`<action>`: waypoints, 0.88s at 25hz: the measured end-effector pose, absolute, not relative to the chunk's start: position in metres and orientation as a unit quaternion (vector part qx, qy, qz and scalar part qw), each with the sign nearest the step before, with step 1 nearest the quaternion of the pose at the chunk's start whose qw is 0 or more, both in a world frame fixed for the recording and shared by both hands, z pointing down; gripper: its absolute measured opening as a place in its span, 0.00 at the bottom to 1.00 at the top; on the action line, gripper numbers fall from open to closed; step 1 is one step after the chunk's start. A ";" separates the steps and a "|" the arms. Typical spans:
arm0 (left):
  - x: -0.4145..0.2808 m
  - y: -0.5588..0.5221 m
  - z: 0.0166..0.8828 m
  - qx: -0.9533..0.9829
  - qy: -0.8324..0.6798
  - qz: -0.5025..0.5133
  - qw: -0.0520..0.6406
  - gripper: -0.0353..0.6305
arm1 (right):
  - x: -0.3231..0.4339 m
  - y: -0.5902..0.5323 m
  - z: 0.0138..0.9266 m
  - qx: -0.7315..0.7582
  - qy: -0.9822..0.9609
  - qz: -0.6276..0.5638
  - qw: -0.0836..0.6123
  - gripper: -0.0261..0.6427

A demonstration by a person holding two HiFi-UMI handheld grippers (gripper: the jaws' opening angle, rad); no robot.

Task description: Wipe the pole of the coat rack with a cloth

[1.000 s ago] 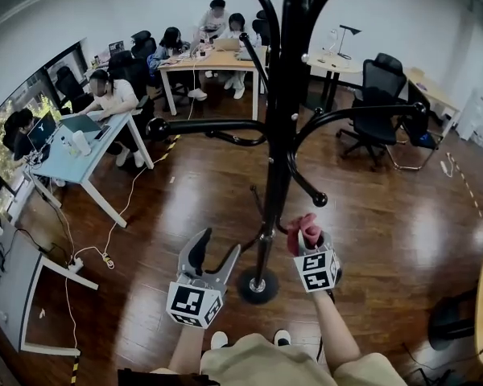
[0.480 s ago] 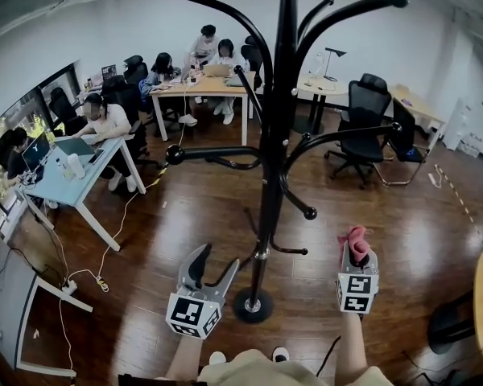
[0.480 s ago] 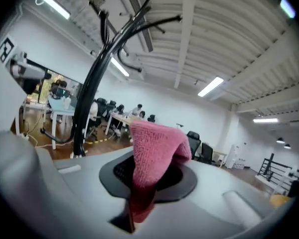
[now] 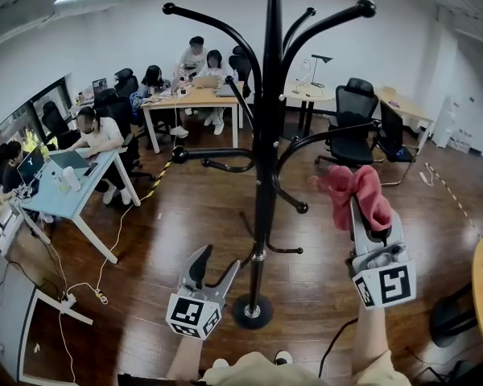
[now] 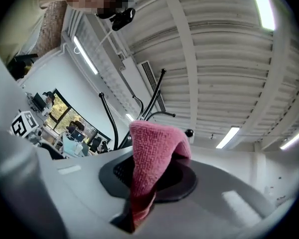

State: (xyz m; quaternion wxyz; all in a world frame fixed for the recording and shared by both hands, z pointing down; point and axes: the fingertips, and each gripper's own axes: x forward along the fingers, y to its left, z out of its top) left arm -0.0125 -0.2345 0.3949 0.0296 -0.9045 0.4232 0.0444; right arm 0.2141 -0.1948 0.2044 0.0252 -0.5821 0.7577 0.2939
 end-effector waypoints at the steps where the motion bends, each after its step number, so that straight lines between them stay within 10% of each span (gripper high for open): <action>1: -0.014 -0.234 0.393 -0.904 0.423 0.045 0.031 0.44 | 0.208 -0.194 0.194 -0.576 0.759 0.302 0.031 0.10; 8: -0.031 -0.229 0.386 -0.902 0.428 0.053 0.037 0.44 | 0.167 -0.197 0.150 -0.531 0.770 0.354 0.011 0.10; 17: -0.050 -0.230 0.387 -0.896 0.439 0.061 0.033 0.44 | 0.114 -0.222 0.206 -0.285 0.892 0.253 -0.243 0.11; 22: -0.051 -0.233 0.389 -0.895 0.440 0.068 0.031 0.44 | 0.111 -0.243 0.224 -0.265 0.914 0.184 -0.244 0.10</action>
